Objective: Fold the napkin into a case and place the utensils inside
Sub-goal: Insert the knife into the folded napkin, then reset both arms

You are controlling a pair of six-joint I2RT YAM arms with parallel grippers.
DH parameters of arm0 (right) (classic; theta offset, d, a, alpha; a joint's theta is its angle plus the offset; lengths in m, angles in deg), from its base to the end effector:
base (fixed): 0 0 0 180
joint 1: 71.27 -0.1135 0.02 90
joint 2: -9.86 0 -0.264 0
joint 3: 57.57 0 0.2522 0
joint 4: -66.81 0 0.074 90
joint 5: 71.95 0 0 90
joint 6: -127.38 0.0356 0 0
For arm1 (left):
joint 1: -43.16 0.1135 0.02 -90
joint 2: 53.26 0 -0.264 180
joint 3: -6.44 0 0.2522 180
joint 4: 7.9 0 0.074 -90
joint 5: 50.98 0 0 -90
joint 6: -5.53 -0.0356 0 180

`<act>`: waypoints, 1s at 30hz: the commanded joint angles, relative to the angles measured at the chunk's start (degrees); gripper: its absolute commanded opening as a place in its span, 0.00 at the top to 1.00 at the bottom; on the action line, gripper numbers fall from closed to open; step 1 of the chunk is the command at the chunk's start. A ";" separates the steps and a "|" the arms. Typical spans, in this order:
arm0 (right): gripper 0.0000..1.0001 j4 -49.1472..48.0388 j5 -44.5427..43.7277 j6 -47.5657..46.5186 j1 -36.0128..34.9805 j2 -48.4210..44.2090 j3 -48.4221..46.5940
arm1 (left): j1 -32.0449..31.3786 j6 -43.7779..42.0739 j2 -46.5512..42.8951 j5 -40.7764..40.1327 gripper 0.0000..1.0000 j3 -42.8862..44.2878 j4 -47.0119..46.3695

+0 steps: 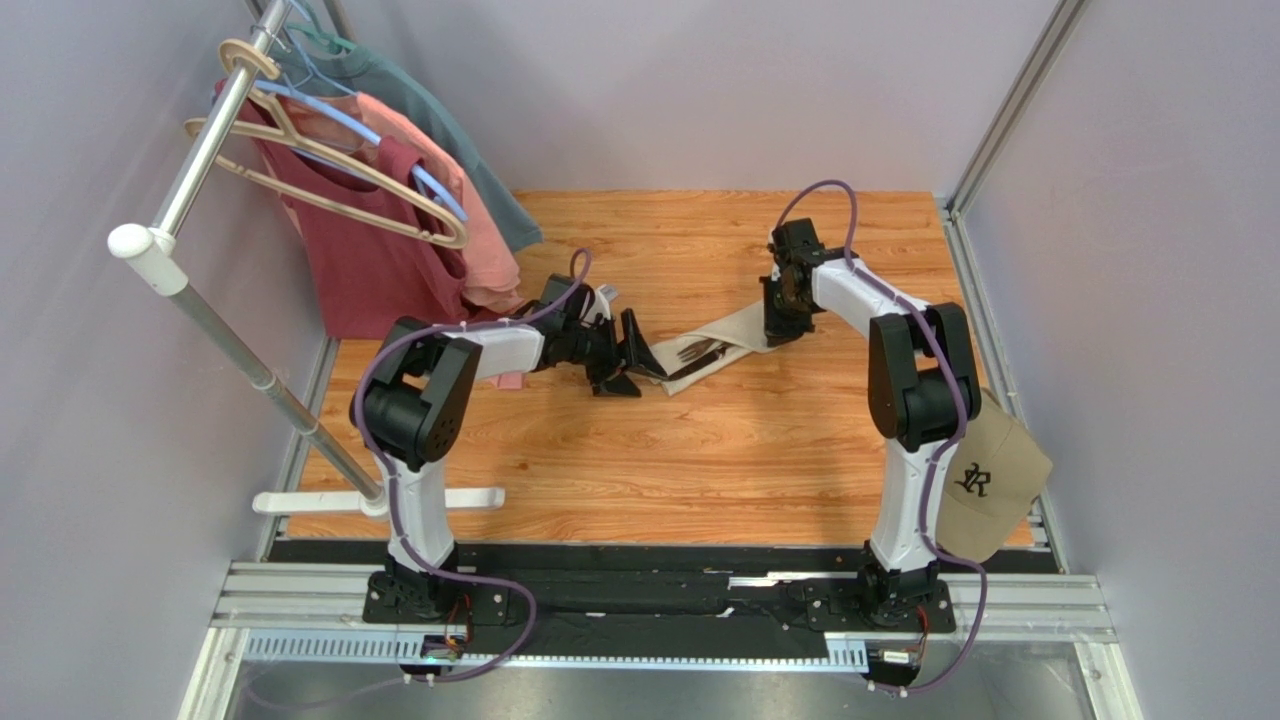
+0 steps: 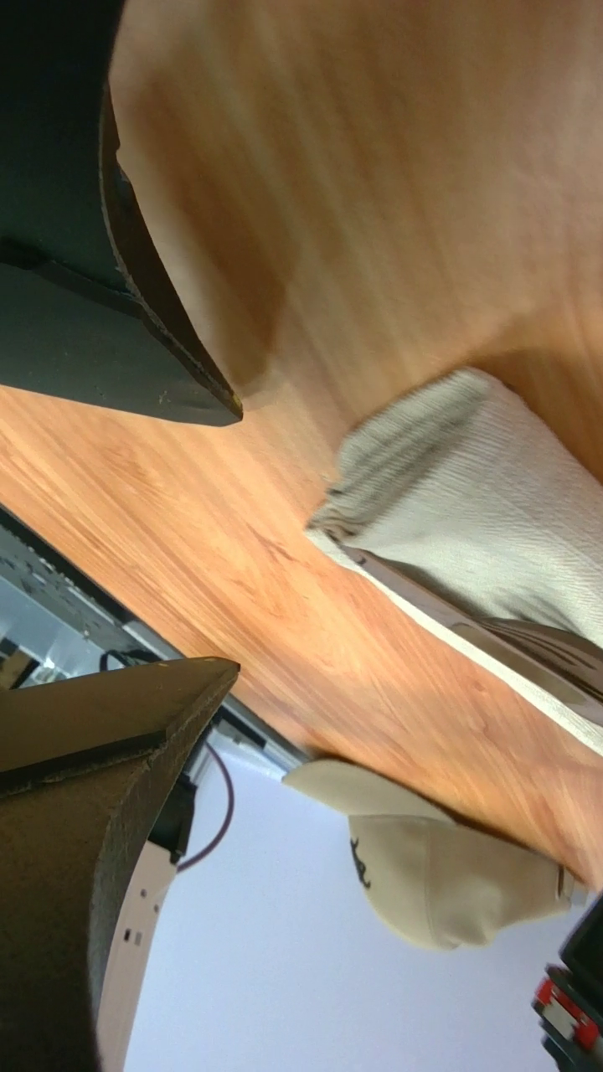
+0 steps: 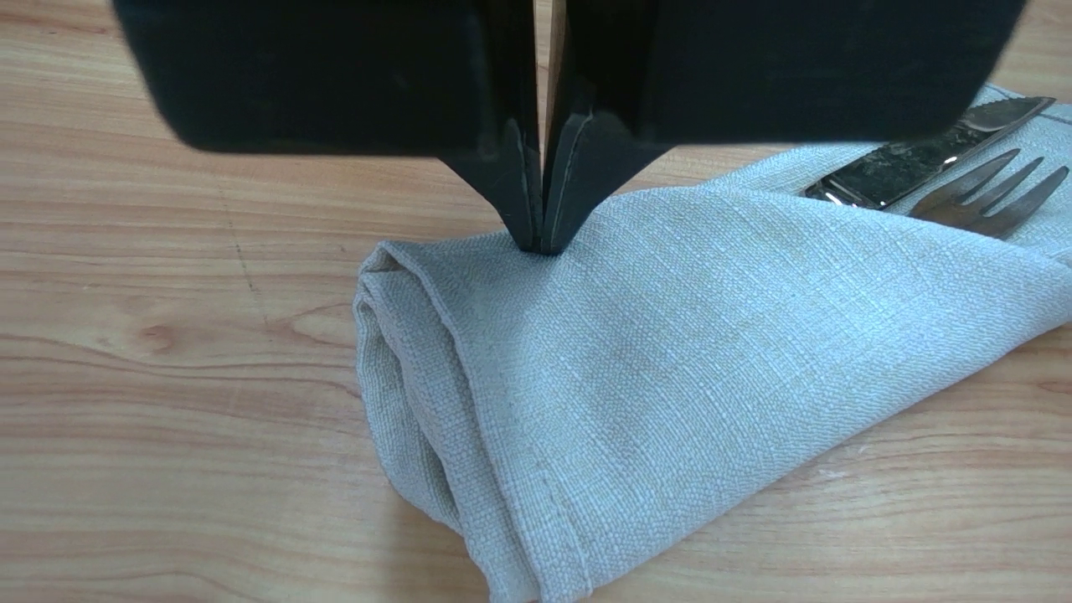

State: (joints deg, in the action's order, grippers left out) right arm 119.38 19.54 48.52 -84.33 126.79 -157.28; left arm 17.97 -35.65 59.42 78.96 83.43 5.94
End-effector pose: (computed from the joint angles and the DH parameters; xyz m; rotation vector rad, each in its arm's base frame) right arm 0.4073 0.0954 0.1714 -0.0534 2.7982 0.1401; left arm 0.3453 -0.1877 0.1329 -0.1958 2.6752 -1.3614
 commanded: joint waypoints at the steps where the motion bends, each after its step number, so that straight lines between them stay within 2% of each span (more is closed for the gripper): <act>1: 0.90 0.39 -2.02 0.90 -1.09 -2.22 -3.78 | 0.32 -7.41 -7.99 -5.22 0.23 -1.69 9.23; 4: 0.76 2.76 -5.71 1.08 -1.62 -5.47 -5.62 | -0.56 -9.79 -14.14 -7.68 0.19 -4.86 11.60; 8: 0.59 5.31 -7.21 2.22 -2.41 -13.44 -4.67 | -5.81 -10.50 -24.77 -13.12 0.16 -8.54 13.99; 10: 0.58 4.27 -7.30 2.92 -3.90 -17.67 0.58 | -8.72 -9.01 -30.99 -15.32 0.15 -11.88 12.94; 11: 0.53 2.17 -5.91 3.36 -4.77 -22.22 3.13 | -10.39 -8.48 -33.12 -18.21 0.15 -13.02 11.89; 12: 0.53 0.76 -4.76 4.24 -6.35 -24.53 5.77 | -13.89 -7.43 -35.23 -19.97 0.14 -15.04 11.18; 14: 0.51 -2.49 -2.13 5.64 -8.29 -29.97 15.87 | -17.51 -6.11 -41.91 -25.84 0.13 -17.42 8.12; 15: 0.50 -6.68 0.24 8.35 -9.95 -35.74 20.17 | -21.01 -5.06 -44.19 -28.14 0.12 -19.78 7.05; 16: 0.47 -8.90 0.96 9.59 -10.84 -39.63 27.43 | -22.43 -4.87 -48.83 -30.52 0.05 -20.67 6.26; 17: 0.36 -11.10 2.09 10.91 -11.63 -43.06 31.59 | -24.01 -5.05 -50.96 -34.80 0.03 -21.29 6.08; 18: 0.29 -13.82 2.02 13.71 -12.07 -50.58 34.68 | -25.07 -5.83 -52.90 -36.76 0.02 -21.99 6.25; 19: 0.24 -14.54 2.02 15.22 -12.34 -54.31 40.19 | -26.48 -6.10 -56.57 -38.00 0.01 -22.35 6.16; 20: 0.09 -15.85 0.97 16.19 -12.51 -57.83 42.77 | -26.75 -6.28 -58.18 -39.75 0.01 -22.79 6.16; 21: 0.00 -16.04 -0.34 20.11 -12.69 -62.12 44.71 | -26.84 -6.54 -59.67 -39.85 0.01 -24.01 5.47; 22: 0.00 -15.52 -1.14 21.11 -12.69 -68.35 46.47 | -27.02 -6.80 -62.82 -39.86 0.01 -24.89 4.76; 25: 0.00 -12.53 -0.97 22.96 -12.96 -79.43 49.12 | -27.19 -6.81 -68.97 -39.86 0.01 -30.42 -2.16; 27: 0.00 -13.23 1.48 23.23 -13.04 -83.42 51.40 | -27.28 -5.75 -71.63 -39.77 0.01 -34.28 -7.10; 30: 0.00 -12.27 1.23 24.11 -13.04 -87.82 51.68 | -27.28 -5.05 -73.57 -39.50 0.01 -35.01 -7.47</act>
State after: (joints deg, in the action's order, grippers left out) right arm 109.52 20.29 69.11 -97.18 42.53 -106.62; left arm -9.00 -41.67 -12.71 40.97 49.70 4.21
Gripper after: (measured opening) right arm 0.998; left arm 0.990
